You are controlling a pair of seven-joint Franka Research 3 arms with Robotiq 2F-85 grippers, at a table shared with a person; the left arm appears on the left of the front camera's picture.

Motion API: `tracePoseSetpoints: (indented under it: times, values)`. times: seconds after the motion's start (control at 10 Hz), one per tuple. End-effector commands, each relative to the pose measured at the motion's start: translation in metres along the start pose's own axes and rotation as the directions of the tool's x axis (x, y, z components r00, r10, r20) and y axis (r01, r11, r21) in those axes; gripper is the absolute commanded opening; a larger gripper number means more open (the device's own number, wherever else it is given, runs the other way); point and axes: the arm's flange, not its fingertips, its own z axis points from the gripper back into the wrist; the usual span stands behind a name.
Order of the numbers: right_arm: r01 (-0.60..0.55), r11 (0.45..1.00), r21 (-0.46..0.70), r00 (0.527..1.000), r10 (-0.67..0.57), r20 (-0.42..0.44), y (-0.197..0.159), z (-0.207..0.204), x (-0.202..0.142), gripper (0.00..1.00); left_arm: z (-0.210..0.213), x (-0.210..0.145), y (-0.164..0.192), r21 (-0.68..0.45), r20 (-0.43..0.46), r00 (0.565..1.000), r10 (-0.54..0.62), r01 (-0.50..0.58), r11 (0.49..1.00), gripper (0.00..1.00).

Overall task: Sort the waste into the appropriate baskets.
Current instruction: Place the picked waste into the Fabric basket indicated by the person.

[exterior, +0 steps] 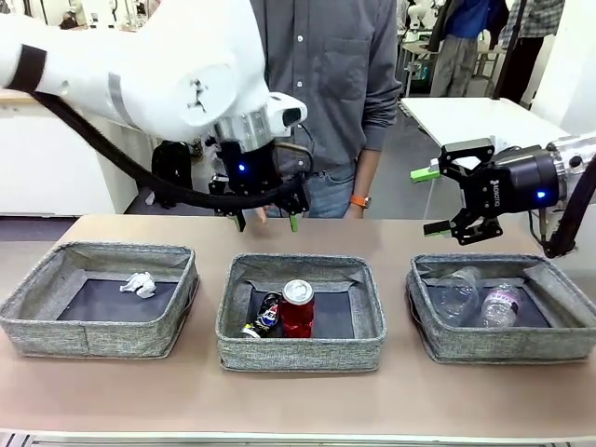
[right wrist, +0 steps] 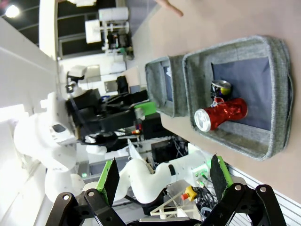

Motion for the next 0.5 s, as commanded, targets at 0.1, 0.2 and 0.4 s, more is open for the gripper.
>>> tracePoseSetpoints:
  times: [0.1,0.2,0.4]
  values:
    - [0.015,1.000,-0.007,1.000,-0.015,-0.007,0.003,0.003,0.000,1.00,0.055,-0.031,0.082,-0.509,-0.076,0.976,-0.203,0.137,0.850,1.00]
    - [0.015,1.000,-0.007,1.000,-0.015,-0.007,0.003,0.003,0.000,1.00,0.060,-0.041,0.106,-0.686,-0.076,0.972,-0.224,0.112,0.719,1.00]
    - [0.015,1.000,-0.007,1.000,-0.015,-0.007,0.003,0.003,0.000,1.00,0.060,-0.060,0.140,-0.749,-0.119,0.989,-0.093,-0.028,0.662,1.00]
